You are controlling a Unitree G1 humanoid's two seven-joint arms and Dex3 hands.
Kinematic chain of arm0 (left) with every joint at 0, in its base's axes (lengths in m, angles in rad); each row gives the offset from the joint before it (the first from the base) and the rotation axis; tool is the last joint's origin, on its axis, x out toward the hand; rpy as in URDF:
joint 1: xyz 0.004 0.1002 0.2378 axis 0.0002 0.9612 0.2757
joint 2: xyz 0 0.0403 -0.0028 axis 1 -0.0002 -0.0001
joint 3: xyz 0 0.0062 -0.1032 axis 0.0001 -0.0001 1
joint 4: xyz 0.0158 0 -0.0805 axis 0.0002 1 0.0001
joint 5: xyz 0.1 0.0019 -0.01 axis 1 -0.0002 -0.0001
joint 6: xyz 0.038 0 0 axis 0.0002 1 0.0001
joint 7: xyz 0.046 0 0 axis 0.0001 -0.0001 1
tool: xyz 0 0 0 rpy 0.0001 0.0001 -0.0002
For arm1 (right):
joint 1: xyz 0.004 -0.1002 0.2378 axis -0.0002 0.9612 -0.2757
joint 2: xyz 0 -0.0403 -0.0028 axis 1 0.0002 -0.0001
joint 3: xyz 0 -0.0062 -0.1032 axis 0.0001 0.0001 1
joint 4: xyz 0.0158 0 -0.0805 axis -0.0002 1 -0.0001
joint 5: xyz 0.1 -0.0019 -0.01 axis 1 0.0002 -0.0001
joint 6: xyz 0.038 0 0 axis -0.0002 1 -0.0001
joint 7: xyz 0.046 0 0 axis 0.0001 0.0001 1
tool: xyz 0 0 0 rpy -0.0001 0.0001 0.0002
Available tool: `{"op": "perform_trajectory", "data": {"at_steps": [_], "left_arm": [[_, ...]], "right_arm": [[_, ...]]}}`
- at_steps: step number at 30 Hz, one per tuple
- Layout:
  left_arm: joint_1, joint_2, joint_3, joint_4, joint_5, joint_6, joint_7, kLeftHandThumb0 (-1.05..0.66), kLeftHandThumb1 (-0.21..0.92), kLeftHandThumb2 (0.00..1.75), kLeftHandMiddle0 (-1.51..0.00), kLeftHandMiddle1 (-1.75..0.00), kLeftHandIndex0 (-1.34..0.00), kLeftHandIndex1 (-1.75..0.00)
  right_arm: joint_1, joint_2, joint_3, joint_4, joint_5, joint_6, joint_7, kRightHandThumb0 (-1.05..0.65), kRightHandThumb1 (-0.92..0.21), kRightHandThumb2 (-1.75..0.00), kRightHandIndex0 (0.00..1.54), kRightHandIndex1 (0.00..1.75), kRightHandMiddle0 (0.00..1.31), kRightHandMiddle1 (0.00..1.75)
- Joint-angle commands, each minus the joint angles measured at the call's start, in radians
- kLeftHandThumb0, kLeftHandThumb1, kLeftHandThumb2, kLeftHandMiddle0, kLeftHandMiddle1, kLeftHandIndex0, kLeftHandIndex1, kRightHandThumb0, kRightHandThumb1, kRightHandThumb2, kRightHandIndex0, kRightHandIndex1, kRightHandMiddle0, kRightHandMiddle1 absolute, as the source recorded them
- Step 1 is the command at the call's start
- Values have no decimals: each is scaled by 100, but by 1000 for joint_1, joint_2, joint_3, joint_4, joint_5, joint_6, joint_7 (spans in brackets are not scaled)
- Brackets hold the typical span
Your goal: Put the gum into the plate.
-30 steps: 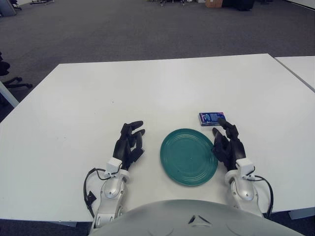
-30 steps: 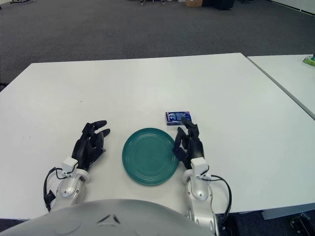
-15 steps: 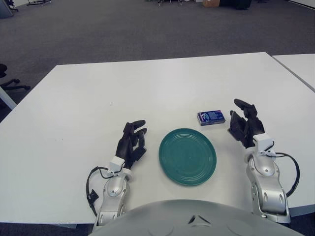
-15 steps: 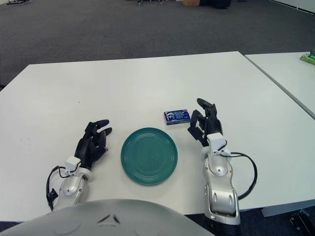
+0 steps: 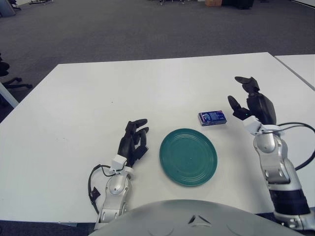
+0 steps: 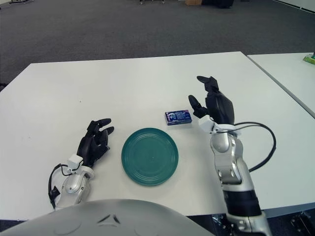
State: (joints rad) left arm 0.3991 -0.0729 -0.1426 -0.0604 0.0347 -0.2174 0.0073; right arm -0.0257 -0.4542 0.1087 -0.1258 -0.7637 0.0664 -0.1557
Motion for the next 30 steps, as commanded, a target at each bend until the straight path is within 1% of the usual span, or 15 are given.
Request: {"op": "perform_trajectory", "data": {"at_steps": [1, 5, 9, 12, 16, 22, 26, 30], "left_arm": [[6, 3, -4, 35, 8, 23, 4, -67, 92, 75, -35, -75, -23, -104], [6, 1, -5, 36, 9, 23, 4, -67, 92, 75, -35, -75, -22, -104], [9, -2, -7, 36, 8, 21, 2, -66, 92, 75, -35, -74, -22, -104], [10, -5, -9, 38, 7, 20, 3, -66, 92, 75, -35, -74, -22, -104], [9, -7, -8, 44, 4, 14, 4, -66, 92, 74, -34, -73, -22, -104], [9, -9, -8, 47, 4, 7, 5, -65, 92, 73, -35, -73, -22, -104], [14, -10, -10, 39, 8, 5, 8, -65, 92, 73, -35, -73, -22, -104], [17, -9, -13, 35, 9, 4, 9, -66, 92, 74, -35, -73, -22, -104]], "right_arm": [[-63, -37, 77, 107, -107, -11, 0, -72, -92, -53, 37, 0, 0, 65], [-83, -54, 106, 122, -145, 1, 30, -73, -92, -53, 36, 0, 0, 64], [-113, -44, 165, 163, -184, 27, 100, -74, -92, -51, 34, 0, 0, 64], [-119, -47, 194, 175, -190, 28, 149, -75, -92, -48, 33, 0, 0, 64], [-123, -64, 217, 183, -187, 15, 194, -75, -92, -51, 31, 0, 0, 58], [-125, -85, 244, 219, -191, -5, 219, -72, -92, -53, 30, 0, 0, 54], [-131, -96, 267, 290, -190, -42, 193, -70, -92, -52, 32, 1, 0, 54], [-136, -107, 284, 311, -189, -62, 199, -69, -92, -52, 33, 1, 0, 53]]}}
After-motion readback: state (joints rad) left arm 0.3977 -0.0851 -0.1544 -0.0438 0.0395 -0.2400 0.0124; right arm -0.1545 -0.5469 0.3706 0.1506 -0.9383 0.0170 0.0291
